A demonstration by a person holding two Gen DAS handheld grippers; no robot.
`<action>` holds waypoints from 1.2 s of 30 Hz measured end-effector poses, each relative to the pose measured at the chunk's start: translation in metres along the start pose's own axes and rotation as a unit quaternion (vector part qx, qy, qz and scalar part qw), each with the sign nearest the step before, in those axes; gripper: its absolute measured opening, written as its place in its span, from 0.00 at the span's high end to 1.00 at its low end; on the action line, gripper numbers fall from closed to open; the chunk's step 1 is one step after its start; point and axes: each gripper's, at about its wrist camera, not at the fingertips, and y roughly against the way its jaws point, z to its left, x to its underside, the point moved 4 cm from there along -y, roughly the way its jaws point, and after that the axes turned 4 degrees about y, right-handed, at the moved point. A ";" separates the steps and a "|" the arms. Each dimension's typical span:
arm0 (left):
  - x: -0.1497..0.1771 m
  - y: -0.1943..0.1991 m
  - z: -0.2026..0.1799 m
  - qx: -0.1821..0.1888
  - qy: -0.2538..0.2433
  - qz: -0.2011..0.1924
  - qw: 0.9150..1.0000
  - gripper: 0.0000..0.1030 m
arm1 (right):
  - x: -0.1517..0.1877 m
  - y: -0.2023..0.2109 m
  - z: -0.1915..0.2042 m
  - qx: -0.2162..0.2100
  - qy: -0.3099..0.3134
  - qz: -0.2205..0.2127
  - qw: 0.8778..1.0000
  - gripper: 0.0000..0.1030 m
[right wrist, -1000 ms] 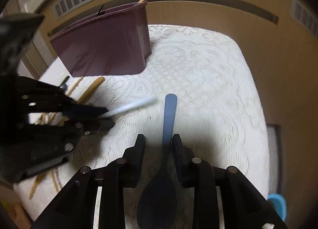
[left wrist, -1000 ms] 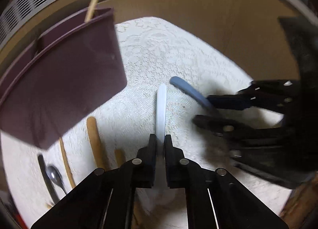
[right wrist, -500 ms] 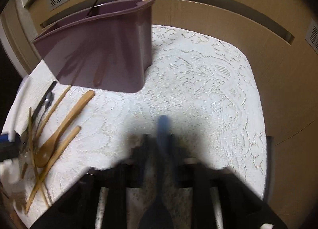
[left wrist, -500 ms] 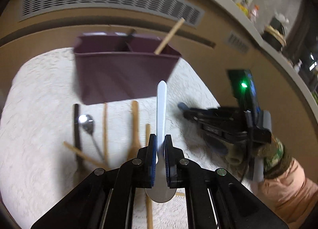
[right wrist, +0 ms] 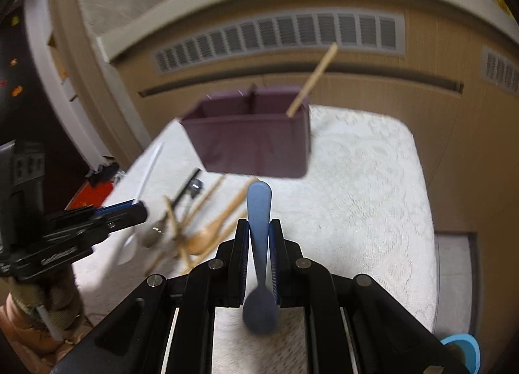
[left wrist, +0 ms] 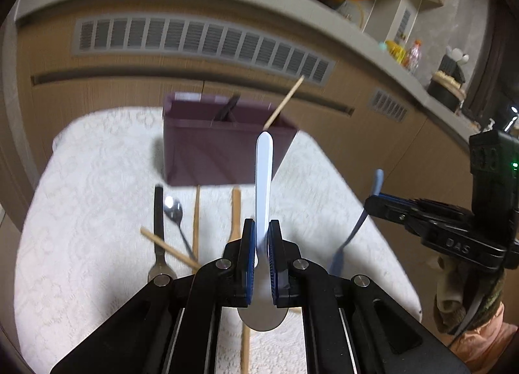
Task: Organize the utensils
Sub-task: 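Lower both spoons into the purple caddy and open both tools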
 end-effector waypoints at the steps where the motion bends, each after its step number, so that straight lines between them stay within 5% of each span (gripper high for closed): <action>1: -0.005 0.005 -0.003 0.003 -0.004 -0.010 1.000 0.92 | -0.006 0.009 0.005 -0.002 0.005 -0.013 1.000 0.89; 6: -0.058 0.052 -0.031 0.019 -0.038 -0.104 0.994 0.92 | -0.054 0.058 0.029 -0.004 0.044 -0.096 0.994 0.89; 12: -0.135 0.110 -0.066 0.019 -0.086 -0.266 0.960 0.92 | -0.134 0.118 0.055 0.033 0.100 -0.208 0.973 0.89; 15: -0.164 0.115 -0.069 0.008 -0.085 -0.295 0.952 0.92 | -0.163 0.133 0.058 0.044 0.104 -0.239 0.964 0.89; 23: -0.196 0.088 -0.051 -0.008 -0.088 -0.298 0.950 0.92 | -0.200 0.119 0.046 0.049 0.099 -0.255 0.961 0.89; 36: -0.195 -0.035 0.010 0.007 -0.035 -0.218 0.975 0.92 | -0.202 -0.004 0.003 0.045 0.062 -0.183 0.980 0.89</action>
